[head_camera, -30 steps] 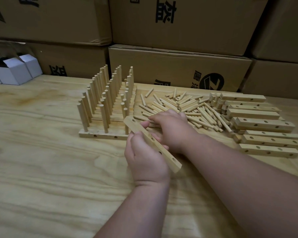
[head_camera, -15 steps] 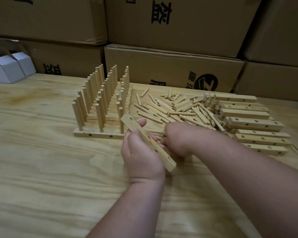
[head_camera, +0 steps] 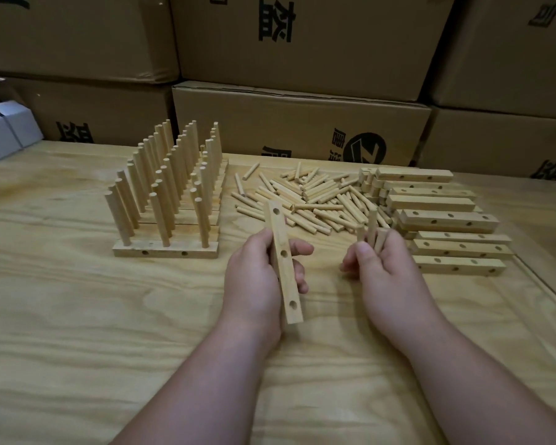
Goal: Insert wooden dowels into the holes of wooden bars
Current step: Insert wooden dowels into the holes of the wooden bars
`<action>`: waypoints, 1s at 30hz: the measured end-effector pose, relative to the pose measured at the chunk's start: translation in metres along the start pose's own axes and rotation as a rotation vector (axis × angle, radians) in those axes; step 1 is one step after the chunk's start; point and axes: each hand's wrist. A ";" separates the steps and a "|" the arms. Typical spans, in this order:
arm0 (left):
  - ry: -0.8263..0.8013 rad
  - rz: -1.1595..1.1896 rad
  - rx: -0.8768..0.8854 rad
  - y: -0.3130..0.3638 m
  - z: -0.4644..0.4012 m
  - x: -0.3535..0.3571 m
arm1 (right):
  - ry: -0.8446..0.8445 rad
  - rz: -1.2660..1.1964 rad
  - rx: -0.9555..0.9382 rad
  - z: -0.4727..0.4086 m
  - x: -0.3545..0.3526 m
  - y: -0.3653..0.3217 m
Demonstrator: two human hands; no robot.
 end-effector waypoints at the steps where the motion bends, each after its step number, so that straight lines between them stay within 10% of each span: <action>1: -0.001 -0.028 0.007 0.000 0.000 0.001 | -0.007 -0.007 -0.004 0.000 0.001 0.000; 30: 0.025 -0.057 0.023 -0.011 -0.007 0.000 | -0.188 -0.338 -0.015 -0.008 0.006 -0.006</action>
Point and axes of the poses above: each hand's wrist, its own z-axis away from the middle knuckle, its own x-axis out of the palm, y = z × x, and after that the axes turned 2 degrees about -z, right-handed
